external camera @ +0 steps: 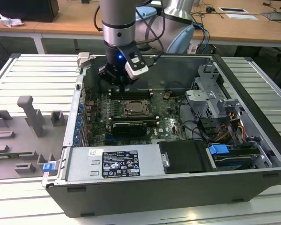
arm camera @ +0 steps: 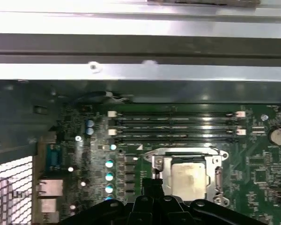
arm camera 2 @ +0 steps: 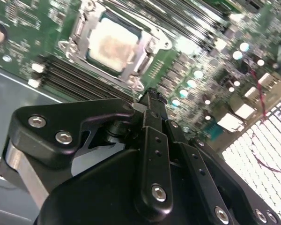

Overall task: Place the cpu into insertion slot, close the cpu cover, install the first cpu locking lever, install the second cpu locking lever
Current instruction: 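Install the first cpu locking lever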

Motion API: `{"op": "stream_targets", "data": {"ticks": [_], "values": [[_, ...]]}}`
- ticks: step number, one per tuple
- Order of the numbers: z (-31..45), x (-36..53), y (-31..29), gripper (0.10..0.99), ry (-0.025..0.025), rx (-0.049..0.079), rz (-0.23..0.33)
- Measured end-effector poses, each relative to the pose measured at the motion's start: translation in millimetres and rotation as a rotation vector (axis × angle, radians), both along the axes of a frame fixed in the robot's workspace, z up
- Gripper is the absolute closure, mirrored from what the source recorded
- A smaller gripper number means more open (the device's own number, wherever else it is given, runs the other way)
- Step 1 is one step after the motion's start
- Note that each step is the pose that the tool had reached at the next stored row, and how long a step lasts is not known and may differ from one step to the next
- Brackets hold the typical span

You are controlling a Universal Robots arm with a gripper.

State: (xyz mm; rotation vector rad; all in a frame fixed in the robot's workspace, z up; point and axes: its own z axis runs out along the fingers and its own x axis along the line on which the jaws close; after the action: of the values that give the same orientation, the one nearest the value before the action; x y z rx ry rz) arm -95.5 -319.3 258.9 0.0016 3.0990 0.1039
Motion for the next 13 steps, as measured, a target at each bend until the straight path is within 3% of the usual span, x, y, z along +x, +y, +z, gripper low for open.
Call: {"op": "stream_targets", "data": {"ticks": [4, 6, 8, 9, 10, 13], "values": [[0.0, -15.6, 1.2, 0.98, 0.0, 0.003, 0.001], [0.0, -17.4, 2.8, 0.98, 0.0001, 0.003, 0.001], [-0.4, -18.0, 9.4, 0.98, 0.0, 0.003, 0.001], [-0.7, -18.3, 17.1, 0.98, 0.0001, 0.003, 0.001], [-1.0, -18.5, 19.9, 0.98, 0.0001, 0.003, 0.001], [-1.5, -18.6, 21.4, 0.98, 0.0, 0.003, 0.001]]}}
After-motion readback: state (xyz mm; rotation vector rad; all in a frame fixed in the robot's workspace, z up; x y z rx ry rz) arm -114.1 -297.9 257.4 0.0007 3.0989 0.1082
